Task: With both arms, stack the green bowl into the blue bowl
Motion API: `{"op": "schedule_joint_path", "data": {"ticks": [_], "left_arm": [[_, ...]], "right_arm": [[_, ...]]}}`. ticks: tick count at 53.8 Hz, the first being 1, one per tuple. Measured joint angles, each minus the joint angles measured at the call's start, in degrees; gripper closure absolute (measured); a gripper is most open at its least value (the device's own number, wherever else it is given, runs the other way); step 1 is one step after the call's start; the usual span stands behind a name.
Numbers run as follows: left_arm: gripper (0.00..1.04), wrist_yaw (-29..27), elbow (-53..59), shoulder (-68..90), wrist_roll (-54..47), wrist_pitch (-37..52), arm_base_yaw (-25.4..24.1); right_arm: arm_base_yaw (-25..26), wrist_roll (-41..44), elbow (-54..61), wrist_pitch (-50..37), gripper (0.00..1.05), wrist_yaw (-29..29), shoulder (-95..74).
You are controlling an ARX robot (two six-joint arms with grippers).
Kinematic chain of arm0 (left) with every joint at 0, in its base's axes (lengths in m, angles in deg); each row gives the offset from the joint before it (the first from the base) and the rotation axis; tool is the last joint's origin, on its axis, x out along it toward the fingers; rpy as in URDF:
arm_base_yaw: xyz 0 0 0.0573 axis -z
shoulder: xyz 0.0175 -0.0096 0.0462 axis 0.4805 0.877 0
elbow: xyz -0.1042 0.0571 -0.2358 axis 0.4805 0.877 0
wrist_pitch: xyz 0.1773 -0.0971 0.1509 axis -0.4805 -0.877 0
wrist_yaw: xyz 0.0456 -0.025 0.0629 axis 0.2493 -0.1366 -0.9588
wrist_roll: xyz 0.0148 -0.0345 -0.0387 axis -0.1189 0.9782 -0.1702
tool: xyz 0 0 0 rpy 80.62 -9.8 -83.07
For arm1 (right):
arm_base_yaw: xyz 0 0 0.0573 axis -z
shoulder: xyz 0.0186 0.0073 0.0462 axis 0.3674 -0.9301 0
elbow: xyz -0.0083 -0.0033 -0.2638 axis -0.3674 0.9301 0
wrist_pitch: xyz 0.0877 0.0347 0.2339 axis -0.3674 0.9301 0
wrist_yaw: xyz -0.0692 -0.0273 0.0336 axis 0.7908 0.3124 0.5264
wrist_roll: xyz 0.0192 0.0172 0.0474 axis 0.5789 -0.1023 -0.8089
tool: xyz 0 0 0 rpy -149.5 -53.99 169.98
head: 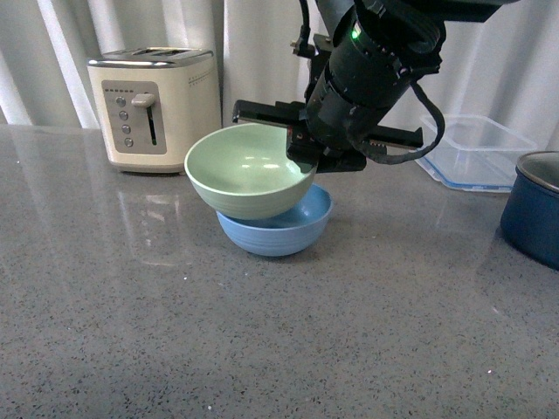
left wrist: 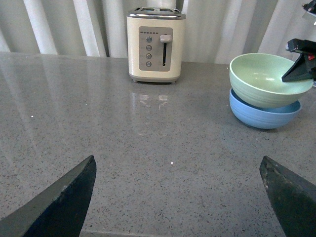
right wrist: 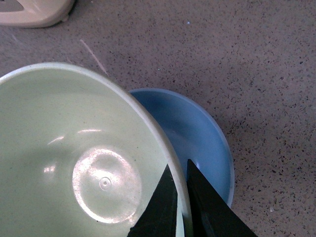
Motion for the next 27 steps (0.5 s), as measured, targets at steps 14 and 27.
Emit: {"op": "schedule_joint_path", "data": {"ticks": [14, 27], "left_arm": [[0.07, 0.0, 0.0, 0.0, 0.0, 0.0, 0.0], [0.07, 0.0, 0.0, 0.0, 0.0, 0.0, 0.0]], "right_arm": [[1.09, 0.04, -0.37, -1.07, 0.79, -0.61, -0.39], [1.95, 0.17, 4.68, -4.17, 0.38, -6.34, 9.79]]}}
